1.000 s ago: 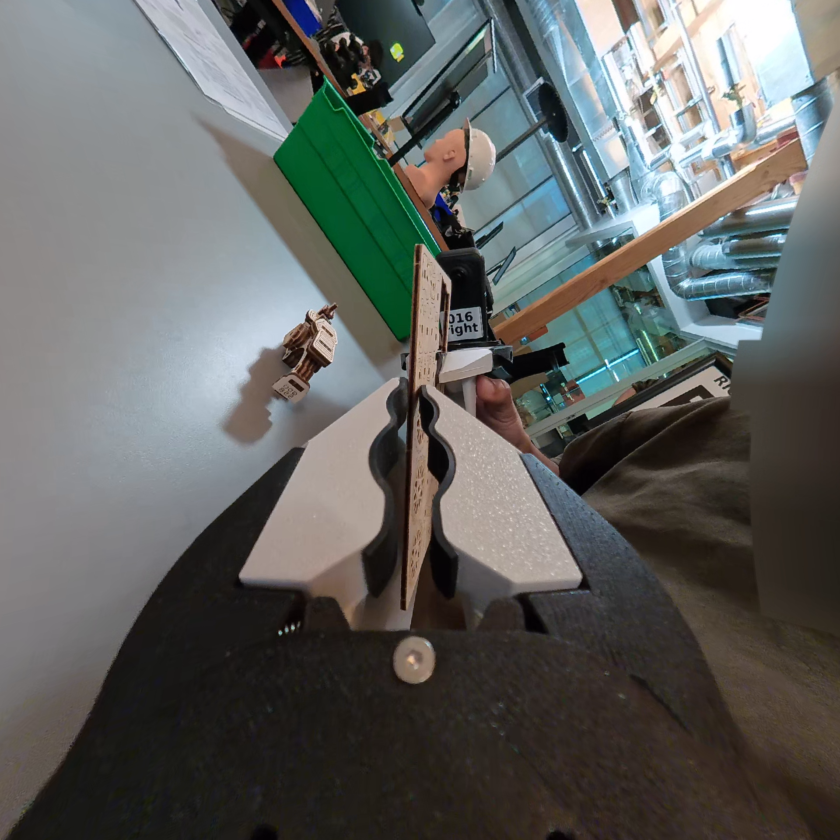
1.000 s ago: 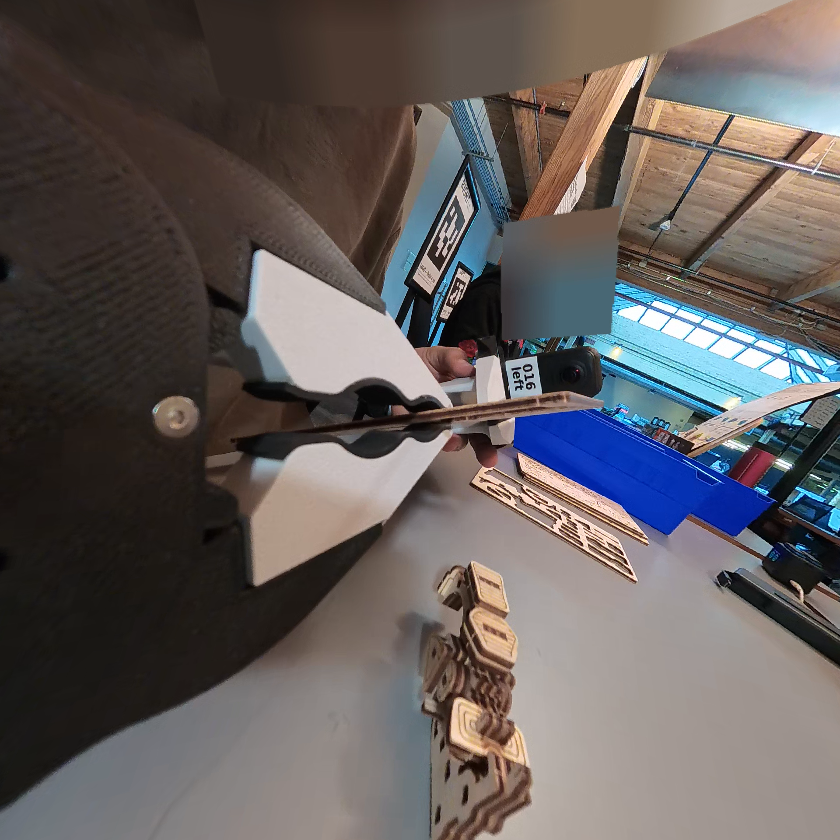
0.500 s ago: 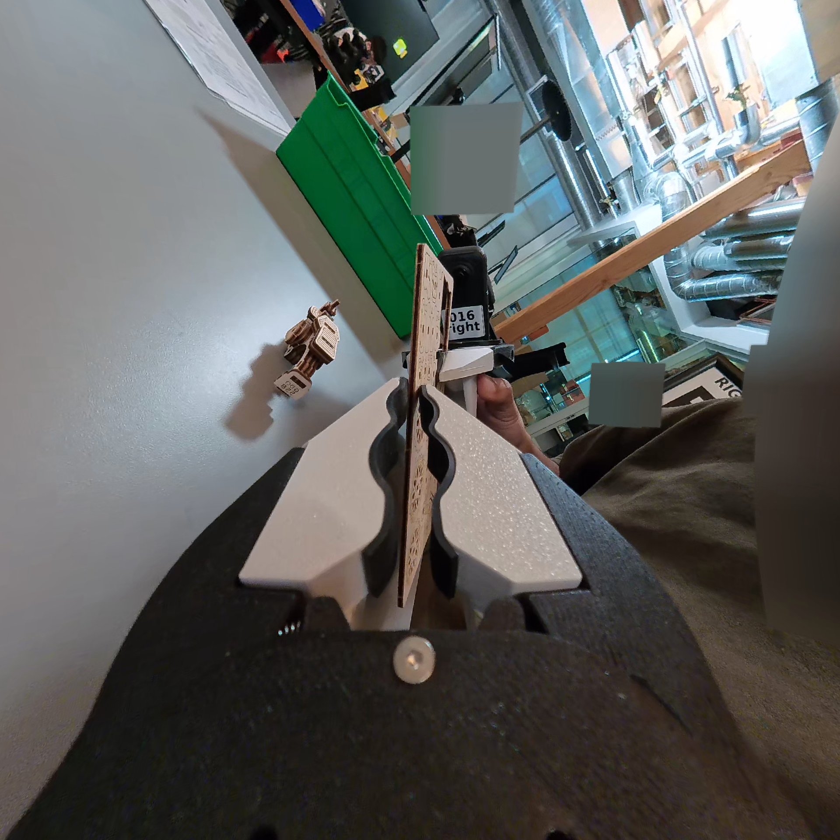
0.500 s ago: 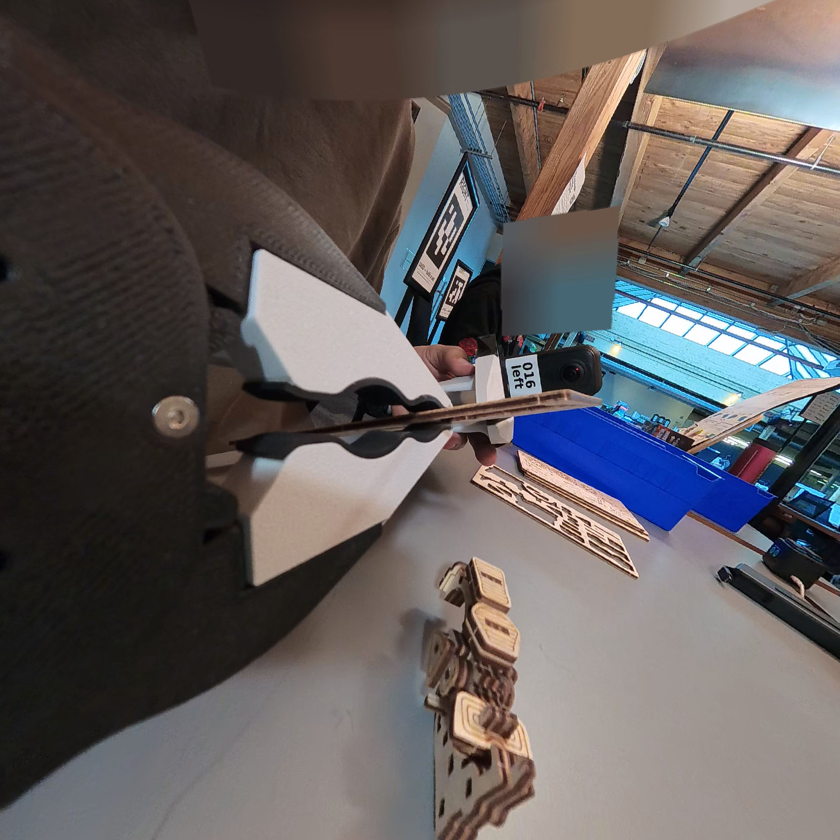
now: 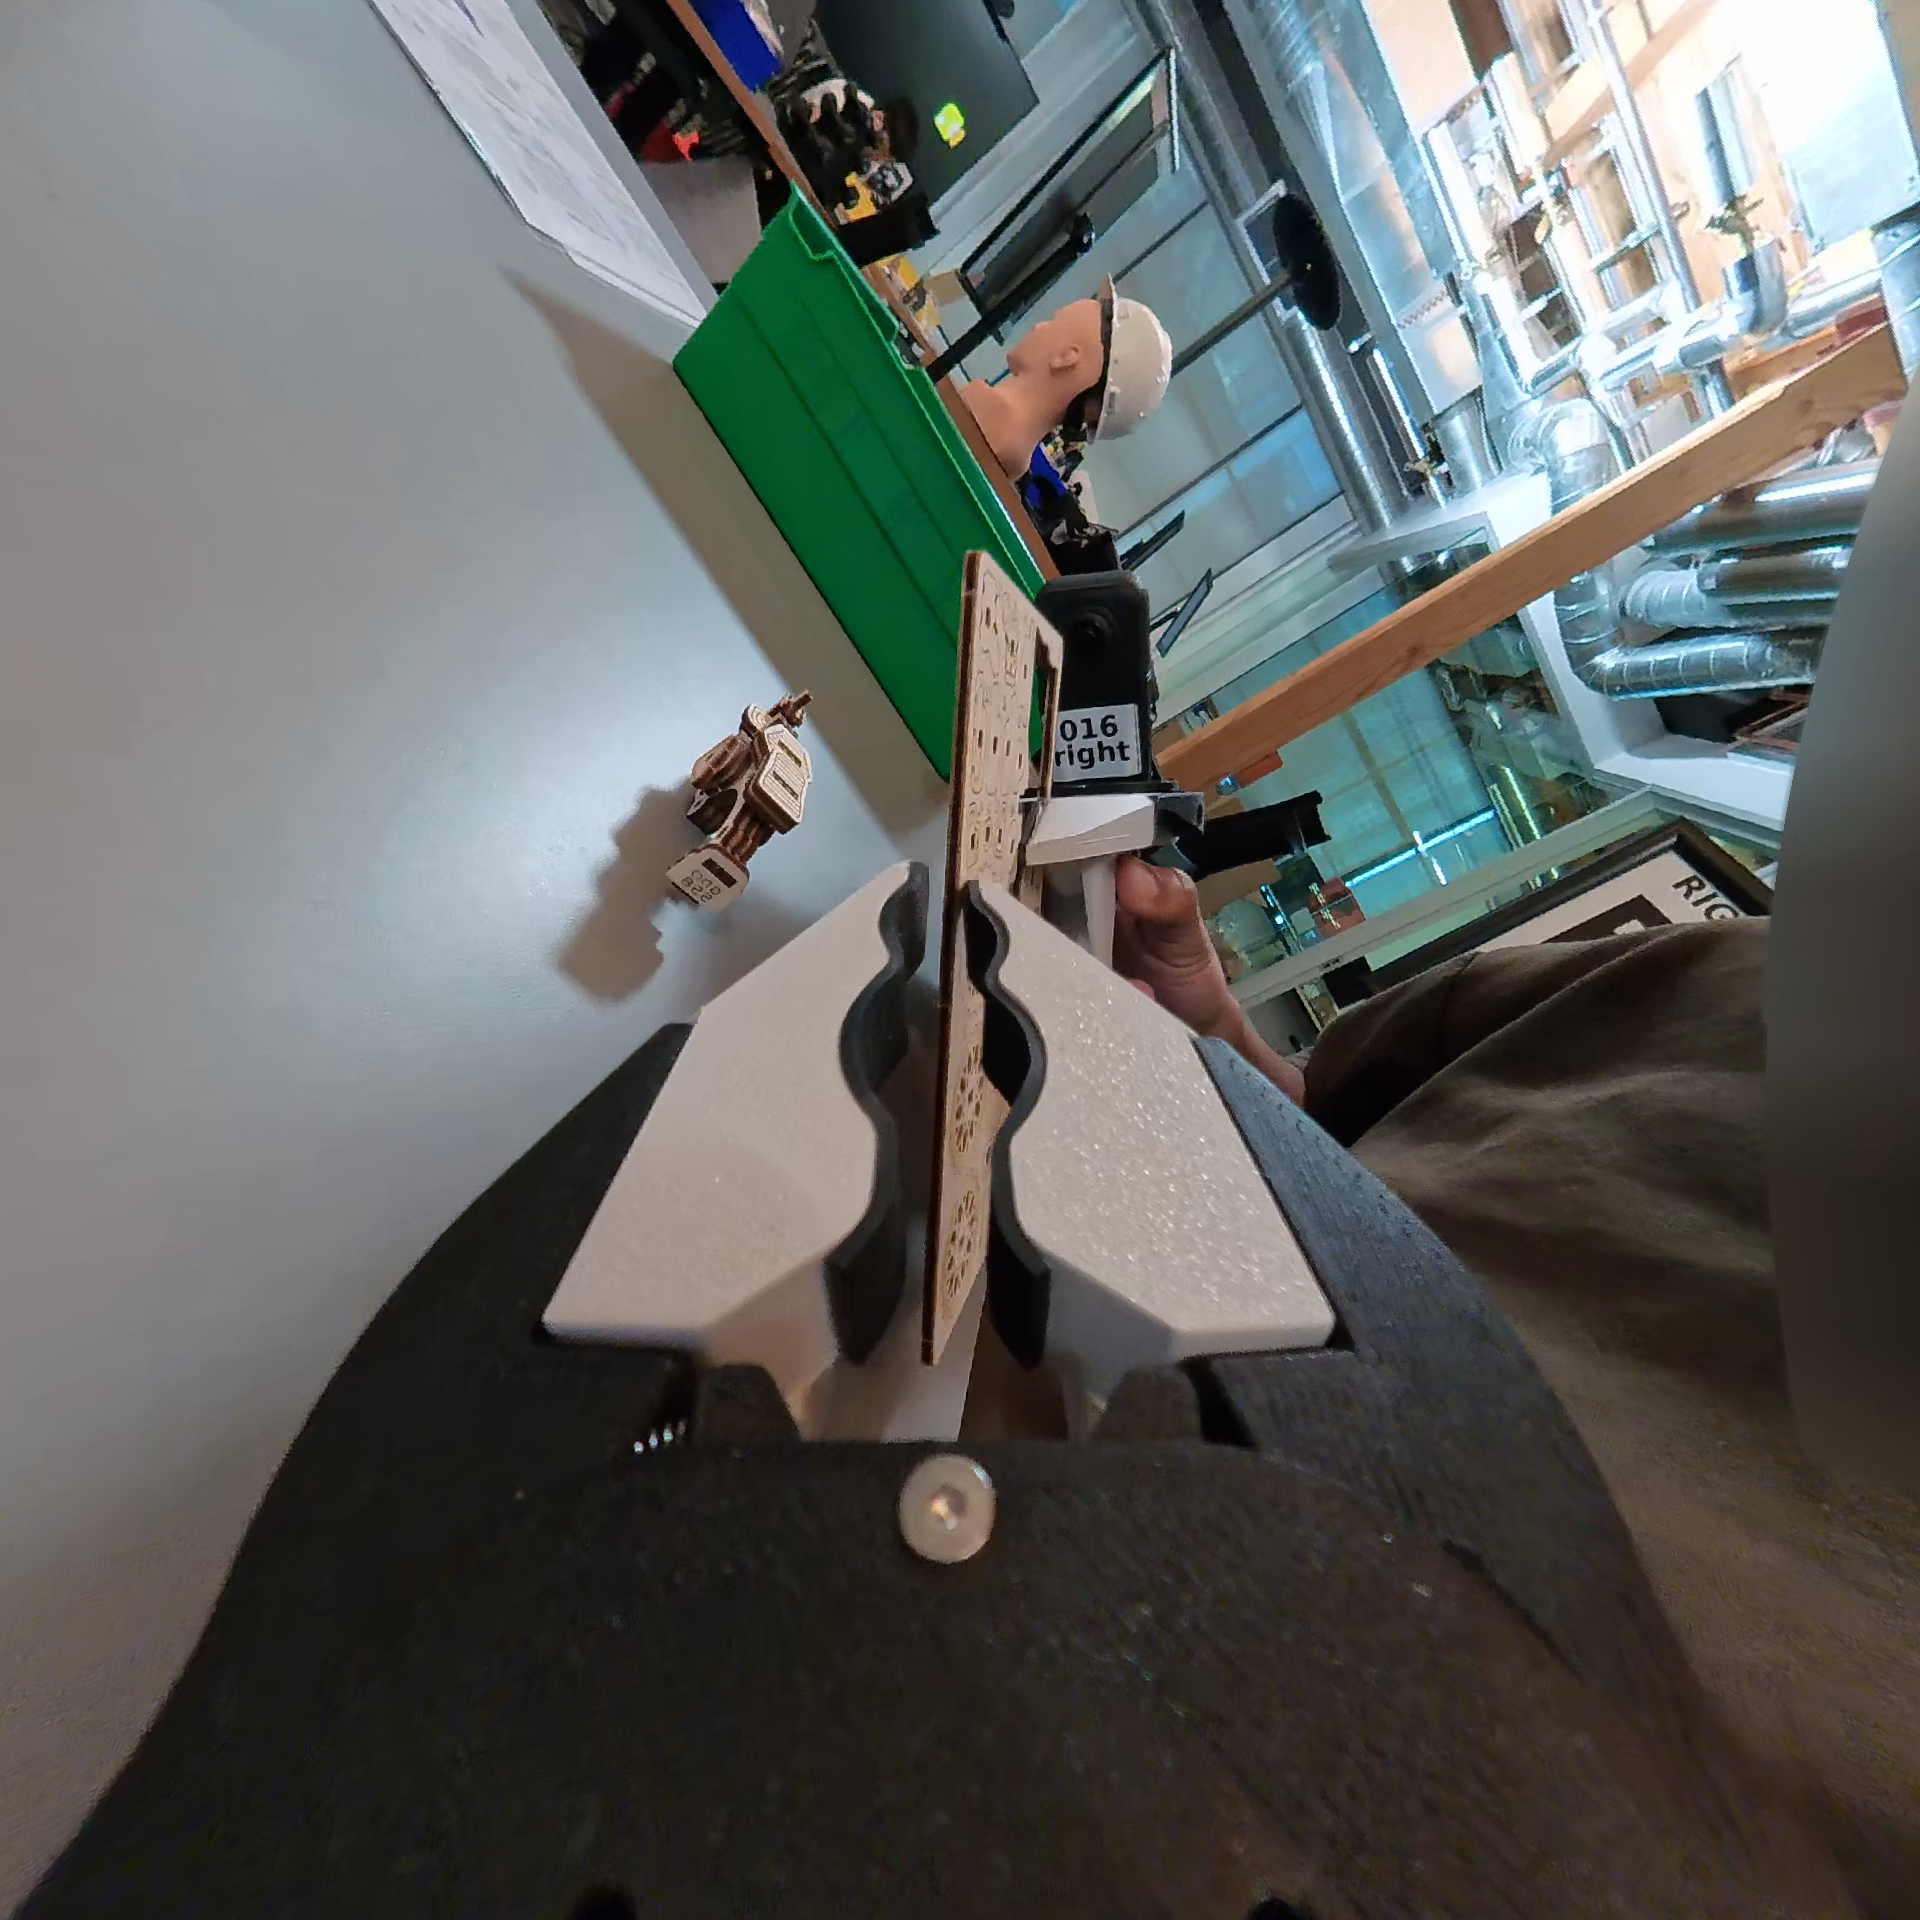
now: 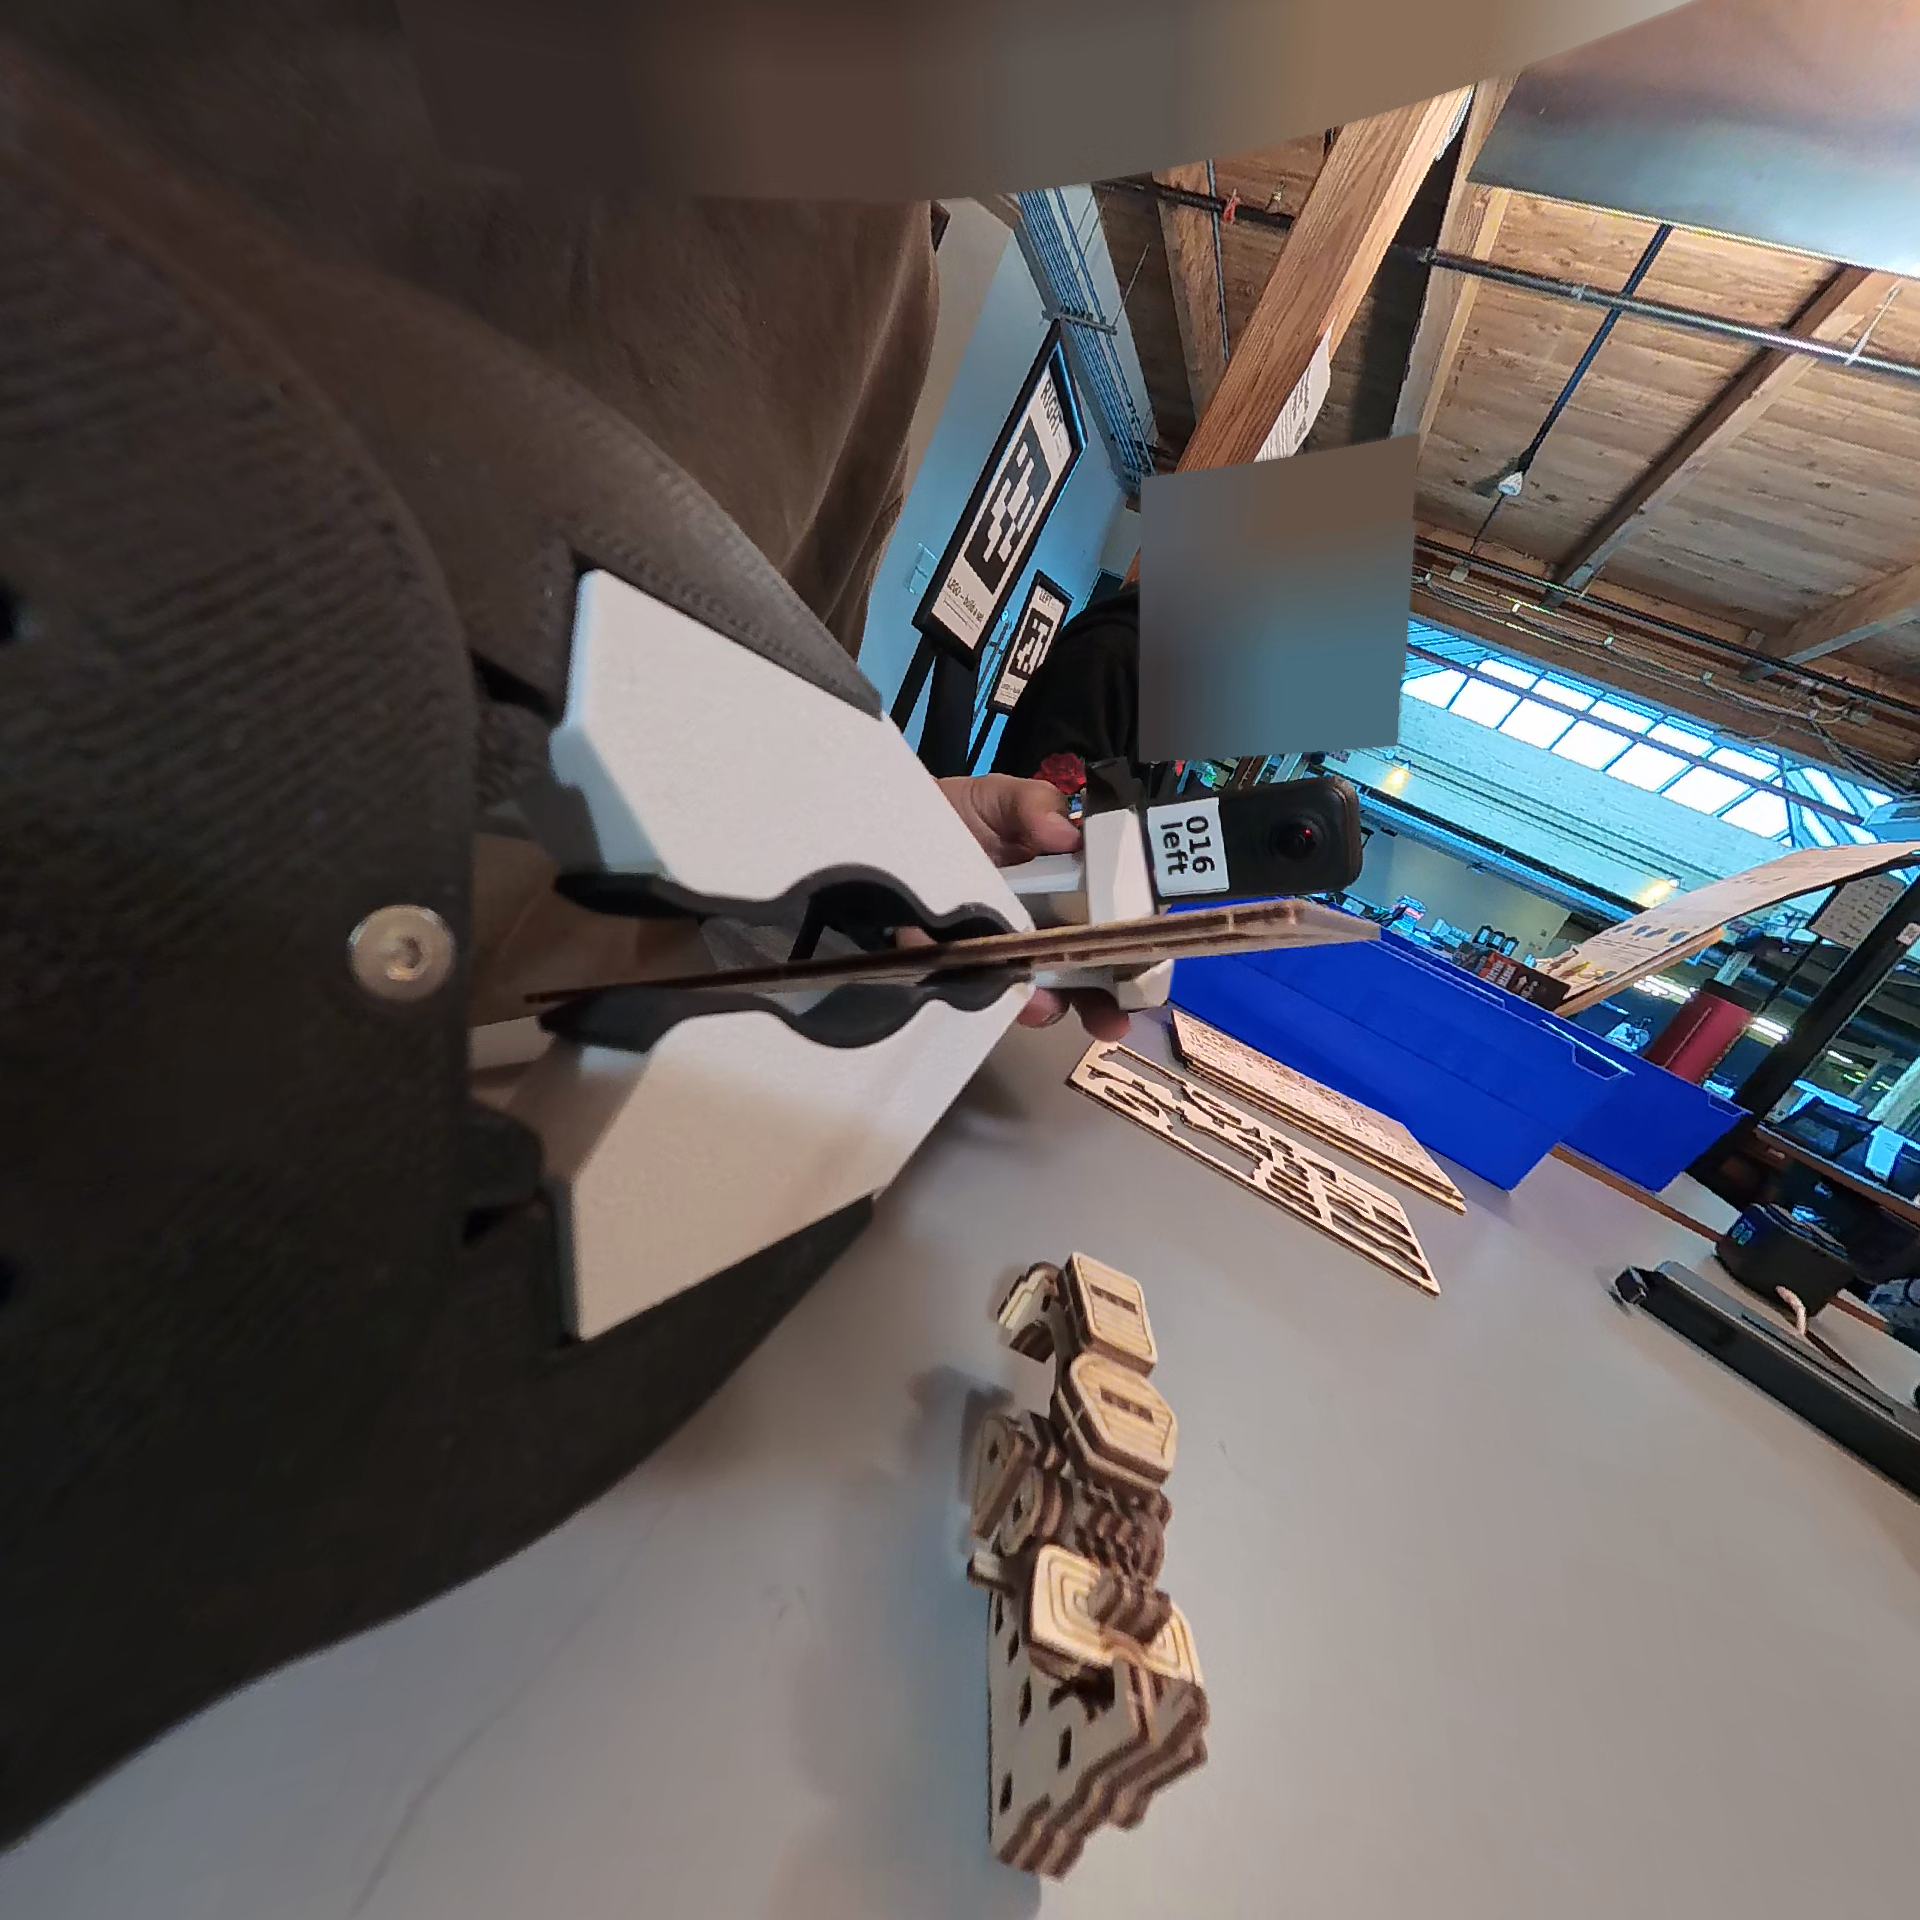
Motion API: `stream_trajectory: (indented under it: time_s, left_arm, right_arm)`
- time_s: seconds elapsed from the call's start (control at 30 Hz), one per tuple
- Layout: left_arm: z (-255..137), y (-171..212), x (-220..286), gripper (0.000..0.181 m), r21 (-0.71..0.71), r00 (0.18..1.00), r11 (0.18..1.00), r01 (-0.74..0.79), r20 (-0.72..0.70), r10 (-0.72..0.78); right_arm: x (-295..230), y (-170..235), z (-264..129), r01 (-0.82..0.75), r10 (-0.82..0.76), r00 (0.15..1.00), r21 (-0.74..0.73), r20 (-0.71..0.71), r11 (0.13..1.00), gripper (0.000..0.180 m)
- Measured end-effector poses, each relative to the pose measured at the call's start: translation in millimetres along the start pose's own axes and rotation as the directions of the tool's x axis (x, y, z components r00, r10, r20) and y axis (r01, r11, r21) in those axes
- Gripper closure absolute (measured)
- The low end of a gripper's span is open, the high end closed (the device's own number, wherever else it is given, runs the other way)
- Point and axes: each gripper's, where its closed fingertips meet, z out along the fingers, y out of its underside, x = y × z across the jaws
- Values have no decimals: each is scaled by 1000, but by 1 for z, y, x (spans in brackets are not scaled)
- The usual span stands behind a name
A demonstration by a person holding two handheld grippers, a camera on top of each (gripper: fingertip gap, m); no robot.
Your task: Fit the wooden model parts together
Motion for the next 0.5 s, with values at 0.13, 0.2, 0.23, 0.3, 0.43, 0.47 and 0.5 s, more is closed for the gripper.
stream_trajectory:
  time_s: [0.13, 0.2, 0.23, 0.3, 0.43, 0.47, 0.5]
  left_arm:
    - [4, 7, 1, 170, -37, 1000, 999, -6, -4, 6]
    - [5, 10, 2, 169, -54, 1000, 998, -7, -6, 7]
    - [6, 11, 2, 171, -61, 1000, 998, -6, -9, 5]
    - [7, 13, 4, 175, -69, 1000, 998, -3, -18, 1]
    - [7, 13, 5, 177, -66, 999, 998, 15, -29, -17]
    - [7, 12, 5, 177, -61, 999, 998, 31, -36, -34]
    - [7, 11, 5, 177, -55, 997, 997, 52, -46, -55]
  right_arm:
    - [-1, 0, 0, 0, 0, 1000, 2, 4, 1000, 178]
    - [-1, 0, 0, 0, 0, 1000, 1, 4, 1000, 178]
    - [-1, 0, 0, 1, -1, 1000, 1, 4, 1000, 178]
    - [-1, 0, 0, 2, -2, 1000, 0, 5, 1000, 178]
    - [-1, 0, -1, -4, 4, 1000, 5, 9, 1000, 178]
    - [-2, -1, -1, -8, 8, 1000, 8, 13, 1000, 177]
    - [-2, -1, -1, -13, 13, 1000, 11, 19, 1000, 177]
